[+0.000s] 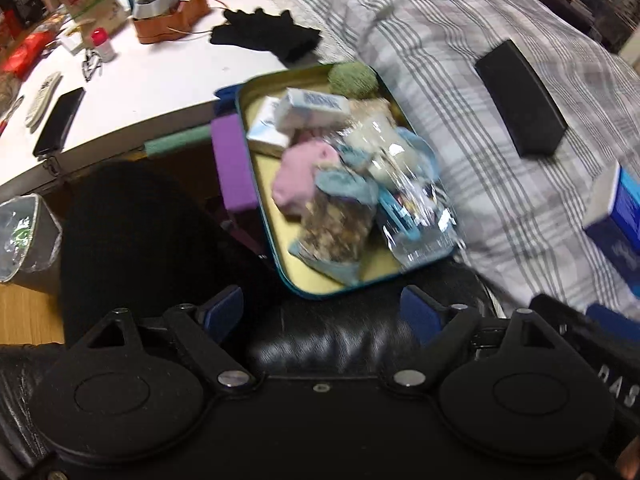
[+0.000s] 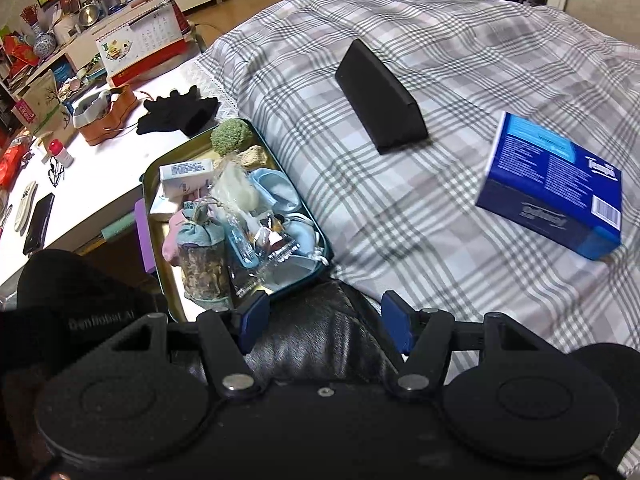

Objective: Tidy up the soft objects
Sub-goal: 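Withdraw both open tools from the filled tray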

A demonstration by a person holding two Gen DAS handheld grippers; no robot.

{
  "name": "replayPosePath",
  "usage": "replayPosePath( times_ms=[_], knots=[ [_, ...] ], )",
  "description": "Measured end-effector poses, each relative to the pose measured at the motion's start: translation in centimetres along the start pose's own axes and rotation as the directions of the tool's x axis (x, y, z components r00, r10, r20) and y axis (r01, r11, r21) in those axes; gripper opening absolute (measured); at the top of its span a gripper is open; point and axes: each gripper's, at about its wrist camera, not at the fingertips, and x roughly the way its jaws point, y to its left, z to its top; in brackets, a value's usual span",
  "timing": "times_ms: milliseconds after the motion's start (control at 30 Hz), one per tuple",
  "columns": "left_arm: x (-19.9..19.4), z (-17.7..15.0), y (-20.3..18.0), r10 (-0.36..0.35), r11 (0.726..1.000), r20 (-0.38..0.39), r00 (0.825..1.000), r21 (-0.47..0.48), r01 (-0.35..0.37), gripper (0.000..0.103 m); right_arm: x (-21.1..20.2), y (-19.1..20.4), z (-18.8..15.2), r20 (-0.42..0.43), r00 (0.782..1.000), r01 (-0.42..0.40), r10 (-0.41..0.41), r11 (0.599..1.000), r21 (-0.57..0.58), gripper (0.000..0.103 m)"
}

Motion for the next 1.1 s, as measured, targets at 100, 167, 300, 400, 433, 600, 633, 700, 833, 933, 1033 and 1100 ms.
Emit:
replayPosePath(
  times_ms=[100,167,300,400,433,600,633,700,833,933,1033,1100],
  knots=[
    [0.0,-0.9,-0.5,-0.006,1.0,-0.003,1.0,0.022,0.006,0.083,-0.1,-0.1,-0.3,-0.003,1.0,0.005,-0.005,1.0,0.007,0.061],
    [0.0,-1.2,-0.4,-0.015,1.0,-0.002,1.0,0.025,0.015,0.083,-0.2,-0.2,-0.5,0.0,1.0,0.011,-0.011,1.0,0.013,0.061],
    [-0.2,-1.6,-0.1,0.0,1.0,0.017,1.0,0.016,0.0,0.083,-0.1,-0.3,-0.8,-0.008,1.0,0.025,-0.024,0.999,0.023,0.061],
    [-0.2,-1.7,0.2,0.0,1.0,0.015,1.0,0.008,0.0,0.083,0.2,-0.3,-0.9,-0.018,0.999,0.034,-0.034,0.999,0.023,0.061],
    [-0.1,-1.7,0.2,0.0,1.0,0.012,1.0,0.007,0.0,0.083,0.3,-0.3,-1.0,-0.019,0.999,0.042,-0.042,0.999,0.021,0.061],
    [0.1,-1.9,0.3,0.003,1.0,0.008,1.0,0.01,-0.004,0.083,0.7,-0.5,-1.2,-0.032,0.998,0.052,-0.051,0.998,0.02,0.061],
    [0.1,-1.9,0.3,0.004,1.0,0.009,1.0,0.012,-0.004,0.083,0.7,-0.5,-1.2,-0.033,0.998,0.053,-0.052,0.998,0.021,0.061],
    [0.1,-2.0,0.2,0.008,1.0,0.012,1.0,0.015,-0.008,0.083,0.8,-0.7,-1.2,-0.034,0.998,0.055,-0.055,0.998,0.023,0.061],
    [0.3,-2.2,0.1,0.008,1.0,0.007,1.0,0.019,-0.009,0.084,0.8,-0.9,-1.2,-0.035,0.998,0.053,-0.052,0.998,0.028,0.061],
    [0.5,-2.3,0.1,0.011,1.0,0.0,1.0,0.02,-0.011,0.084,0.9,-0.9,-1.3,-0.035,0.998,0.054,-0.053,0.998,0.03,0.061],
    [0.7,-2.4,0.0,0.013,1.0,-0.001,1.0,0.023,-0.013,0.084,1.0,-1.0,-1.4,-0.037,0.998,0.053,-0.052,0.998,0.032,0.061],
    [0.7,-2.5,0.1,0.014,1.0,-0.005,1.0,0.024,-0.014,0.084,1.0,-1.0,-1.4,-0.038,0.998,0.053,-0.052,0.998,0.033,0.061]
  ],
)
